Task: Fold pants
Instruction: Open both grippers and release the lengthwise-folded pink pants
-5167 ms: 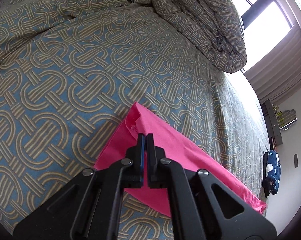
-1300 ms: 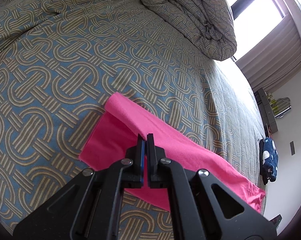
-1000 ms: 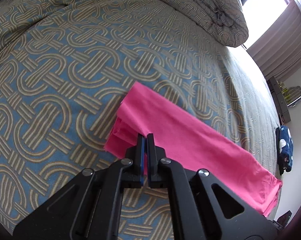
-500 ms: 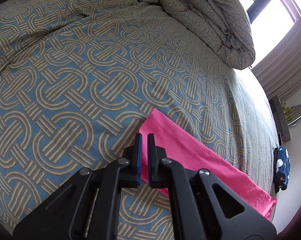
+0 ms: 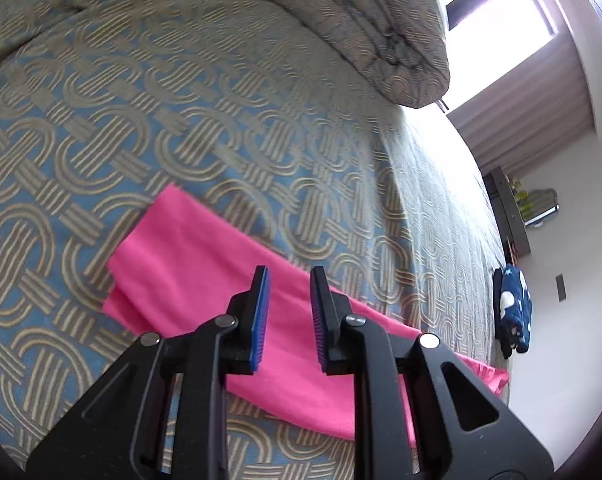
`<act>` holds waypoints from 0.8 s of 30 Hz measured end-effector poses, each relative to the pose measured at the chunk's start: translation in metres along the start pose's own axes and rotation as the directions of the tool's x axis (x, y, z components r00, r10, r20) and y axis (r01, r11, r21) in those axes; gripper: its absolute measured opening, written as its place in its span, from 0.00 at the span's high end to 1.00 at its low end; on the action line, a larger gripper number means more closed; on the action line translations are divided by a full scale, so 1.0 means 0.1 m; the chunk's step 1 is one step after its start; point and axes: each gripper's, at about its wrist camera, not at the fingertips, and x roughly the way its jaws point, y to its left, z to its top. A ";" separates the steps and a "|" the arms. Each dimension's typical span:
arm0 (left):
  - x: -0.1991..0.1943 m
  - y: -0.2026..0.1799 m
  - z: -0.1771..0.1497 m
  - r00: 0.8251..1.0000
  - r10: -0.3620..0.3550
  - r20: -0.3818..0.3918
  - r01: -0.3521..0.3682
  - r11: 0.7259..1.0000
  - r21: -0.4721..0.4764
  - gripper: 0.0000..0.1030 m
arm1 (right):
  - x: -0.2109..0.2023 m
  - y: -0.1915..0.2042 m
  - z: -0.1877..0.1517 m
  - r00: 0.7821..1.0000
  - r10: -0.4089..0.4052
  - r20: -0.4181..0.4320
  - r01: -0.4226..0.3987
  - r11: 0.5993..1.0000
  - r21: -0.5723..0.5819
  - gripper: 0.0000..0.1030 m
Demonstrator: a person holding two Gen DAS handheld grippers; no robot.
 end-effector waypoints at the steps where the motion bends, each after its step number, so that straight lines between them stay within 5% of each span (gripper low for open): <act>1: -0.02 -0.09 0.01 1.000 0.013 0.008 -0.014 0.999 0.035 0.80 | -0.02 0.00 0.00 1.000 -0.014 0.000 0.014 1.000 -0.009 0.79; 5: -0.08 -0.12 -0.01 0.995 0.092 0.031 -0.094 0.993 0.071 0.80 | -0.07 0.01 0.00 0.998 -0.060 0.023 0.061 0.997 -0.048 0.78; 9: -0.07 0.07 -0.17 0.970 0.238 0.047 -0.242 0.966 0.093 0.80 | -0.21 -0.11 0.03 0.987 -0.144 0.068 0.148 0.988 -0.051 0.77; 13: -0.01 -0.04 -0.38 0.965 0.260 0.020 -0.261 0.956 0.135 0.80 | -0.38 -0.38 0.20 0.980 -0.170 0.101 0.171 0.985 -0.003 0.77; 15: 0.04 -0.29 -0.52 0.970 0.245 0.013 -0.242 0.949 0.200 0.78 | -0.50 -0.57 0.32 0.975 -0.175 0.137 0.168 0.984 0.058 0.77; 18: 0.14 -0.82 -0.81 0.981 0.192 -0.004 -0.181 0.930 0.321 0.61 | -0.74 -0.91 0.47 0.957 -0.176 0.229 0.140 0.976 0.165 0.61; 20: 0.25 -1.24 -1.02 0.991 0.124 -0.059 -0.091 0.914 0.396 0.58 | -0.88 -1.17 0.52 0.933 -0.190 0.307 0.125 0.967 0.220 0.42; 22: 0.38 -1.67 -1.31 0.988 0.052 -0.144 0.019 0.890 0.455 0.58 | -0.92 -1.43 0.60 0.922 -0.181 0.343 0.089 0.960 0.266 0.38; 24: 0.48 -2.10 -1.67 0.971 -0.016 -0.237 0.136 0.853 0.503 0.58 | -0.85 -1.72 0.67 0.936 -0.142 0.322 0.029 0.943 0.331 0.37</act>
